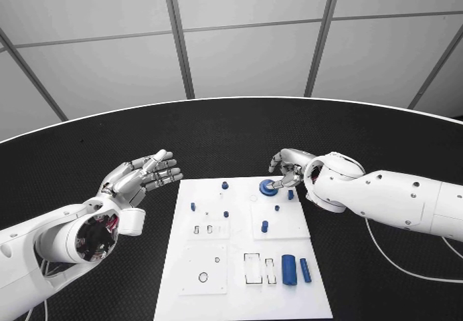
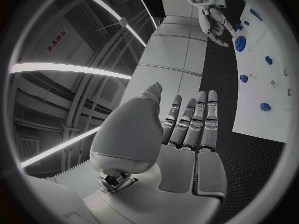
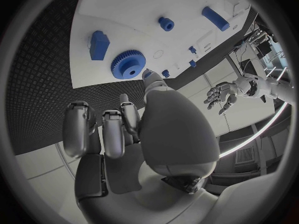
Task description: Assemble the parts on the task board
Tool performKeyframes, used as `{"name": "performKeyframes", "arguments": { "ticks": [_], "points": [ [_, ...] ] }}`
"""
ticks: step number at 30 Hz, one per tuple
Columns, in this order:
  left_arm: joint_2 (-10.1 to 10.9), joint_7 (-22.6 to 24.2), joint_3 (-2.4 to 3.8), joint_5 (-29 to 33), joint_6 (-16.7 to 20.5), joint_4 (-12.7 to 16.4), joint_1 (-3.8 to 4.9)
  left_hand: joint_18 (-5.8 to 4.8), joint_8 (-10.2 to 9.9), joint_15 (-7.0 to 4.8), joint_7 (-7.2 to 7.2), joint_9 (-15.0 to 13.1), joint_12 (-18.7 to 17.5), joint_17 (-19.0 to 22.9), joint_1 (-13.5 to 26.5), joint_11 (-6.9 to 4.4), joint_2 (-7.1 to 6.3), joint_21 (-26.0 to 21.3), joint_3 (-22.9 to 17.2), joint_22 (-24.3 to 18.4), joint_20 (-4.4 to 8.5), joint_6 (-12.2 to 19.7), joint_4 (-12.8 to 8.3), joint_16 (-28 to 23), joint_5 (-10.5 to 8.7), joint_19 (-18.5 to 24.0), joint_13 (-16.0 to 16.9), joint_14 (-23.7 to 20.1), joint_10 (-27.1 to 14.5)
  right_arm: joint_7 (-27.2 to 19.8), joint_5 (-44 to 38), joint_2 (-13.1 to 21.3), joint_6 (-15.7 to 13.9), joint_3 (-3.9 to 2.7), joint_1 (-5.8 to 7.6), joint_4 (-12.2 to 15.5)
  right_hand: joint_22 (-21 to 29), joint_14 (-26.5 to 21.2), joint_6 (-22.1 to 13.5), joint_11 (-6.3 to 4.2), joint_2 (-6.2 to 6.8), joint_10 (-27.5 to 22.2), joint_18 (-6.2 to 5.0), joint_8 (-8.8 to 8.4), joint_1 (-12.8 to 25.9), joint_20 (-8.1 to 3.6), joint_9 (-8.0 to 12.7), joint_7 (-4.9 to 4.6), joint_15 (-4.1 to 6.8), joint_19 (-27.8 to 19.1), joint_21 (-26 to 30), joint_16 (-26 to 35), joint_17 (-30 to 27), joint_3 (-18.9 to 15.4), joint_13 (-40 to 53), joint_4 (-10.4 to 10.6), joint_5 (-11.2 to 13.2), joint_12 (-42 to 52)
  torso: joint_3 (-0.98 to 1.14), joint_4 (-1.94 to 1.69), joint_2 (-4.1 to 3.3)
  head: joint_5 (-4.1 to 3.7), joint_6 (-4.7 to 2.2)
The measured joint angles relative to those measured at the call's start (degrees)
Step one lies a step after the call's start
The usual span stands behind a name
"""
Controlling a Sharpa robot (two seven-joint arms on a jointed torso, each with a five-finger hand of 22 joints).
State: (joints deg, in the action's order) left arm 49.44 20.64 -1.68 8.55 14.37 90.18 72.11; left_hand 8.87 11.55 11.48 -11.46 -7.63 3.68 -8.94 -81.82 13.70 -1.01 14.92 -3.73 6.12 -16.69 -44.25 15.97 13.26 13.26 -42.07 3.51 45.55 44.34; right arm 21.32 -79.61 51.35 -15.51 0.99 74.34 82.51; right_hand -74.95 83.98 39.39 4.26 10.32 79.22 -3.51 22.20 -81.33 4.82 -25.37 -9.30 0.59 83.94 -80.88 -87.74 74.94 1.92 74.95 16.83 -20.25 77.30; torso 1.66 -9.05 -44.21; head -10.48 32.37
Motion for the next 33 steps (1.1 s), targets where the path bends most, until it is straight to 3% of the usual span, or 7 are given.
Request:
{"name": "performKeyframes", "arguments": {
  "ticks": [5,7,11,17,33],
  "points": [
    [0.0,0.0,0.00,0.0,-0.1,0.0,0.00,0.00,0.0,0.00,0.00,0.0,0.0,0.0,0.0,0.00,0.00,0.0,0.0,0.0,0.00,0.0,0.0,0.0,0.00,0.0,0.0,0.0,0.0,0.1,0.0,-0.1,0.5,0.05,0.00,0.1,0.0,0.1,0.0,-0.15,-0.05,1.1,0.00,0.78,0.1,0.00,0.3,0.00,-0.06,0.0,-1.1,-0.8,0.0,0.4,0.0,-0.1,-1.2,2.0,0.01,0.02,-0.01,0.13,0.04],
    [0.0,0.0,0.00,0.0,-0.2,0.0,0.00,0.00,0.0,0.00,0.00,0.0,0.0,0.0,0.0,0.00,0.00,0.0,0.0,0.0,0.00,0.0,0.0,0.0,0.00,0.0,0.0,0.0,0.0,0.1,0.0,-0.1,0.8,0.08,-0.01,0.1,0.0,0.1,0.0,-0.04,-0.27,1.6,0.88,1.22,-0.2,0.00,0.3,0.03,-0.06,0.0,-1.6,-0.8,0.0,0.6,0.0,-0.1,-1.6,2.7,0.01,0.03,-0.02,0.13,0.10],
    [0.0,0.0,0.00,0.0,-0.3,0.1,0.00,0.00,0.0,0.00,0.00,0.0,0.0,0.0,0.0,0.00,0.00,0.0,0.0,0.0,0.00,0.0,0.0,0.0,0.00,0.0,0.0,0.0,0.0,0.1,0.0,-0.2,1.5,0.13,-0.01,0.1,0.0,0.1,0.4,-0.15,-0.27,1.9,0.88,1.47,-0.2,0.00,0.4,0.34,-0.06,0.0,-1.8,-1.1,0.0,1.0,0.0,-0.1,-1.6,3.2,0.02,0.05,-0.02,0.24,0.26],
    [0.1,-0.1,0.01,0.0,-0.3,0.2,0.00,0.00,0.0,0.00,0.00,0.0,0.0,0.0,0.0,0.00,0.00,0.0,-0.2,0.0,0.00,0.0,0.2,0.0,0.00,0.0,0.0,0.0,0.0,0.1,0.0,-0.4,2.5,0.19,-0.02,-0.1,0.0,0.1,0.9,-0.30,-0.80,2.1,0.88,1.50,-0.7,0.00,1.2,0.39,-0.06,0.0,-2.2,-1.1,0.0,2.3,0.0,-0.2,-5.4,3.9,0.04,-0.03,-0.02,0.46,0.63],
    [0.2,-0.2,0.01,0.0,-0.2,0.4,0.01,0.00,0.0,0.00,0.00,0.0,0.0,0.0,-0.2,0.01,0.23,0.0,-0.2,0.0,0.00,0.0,0.2,0.0,0.00,0.0,0.0,0.0,0.0,-0.1,0.0,-1.2,3.4,0.44,-0.07,-1.3,0.0,0.1,1.3,-0.12,-0.80,2.2,0.87,1.73,-0.7,0.00,1.4,0.39,-0.06,0.0,-2.2,-1.3,0.0,2.9,0.0,-0.2,-5.6,3.9,0.09,0.05,-0.02,0.77,1.23]
  ]
}}
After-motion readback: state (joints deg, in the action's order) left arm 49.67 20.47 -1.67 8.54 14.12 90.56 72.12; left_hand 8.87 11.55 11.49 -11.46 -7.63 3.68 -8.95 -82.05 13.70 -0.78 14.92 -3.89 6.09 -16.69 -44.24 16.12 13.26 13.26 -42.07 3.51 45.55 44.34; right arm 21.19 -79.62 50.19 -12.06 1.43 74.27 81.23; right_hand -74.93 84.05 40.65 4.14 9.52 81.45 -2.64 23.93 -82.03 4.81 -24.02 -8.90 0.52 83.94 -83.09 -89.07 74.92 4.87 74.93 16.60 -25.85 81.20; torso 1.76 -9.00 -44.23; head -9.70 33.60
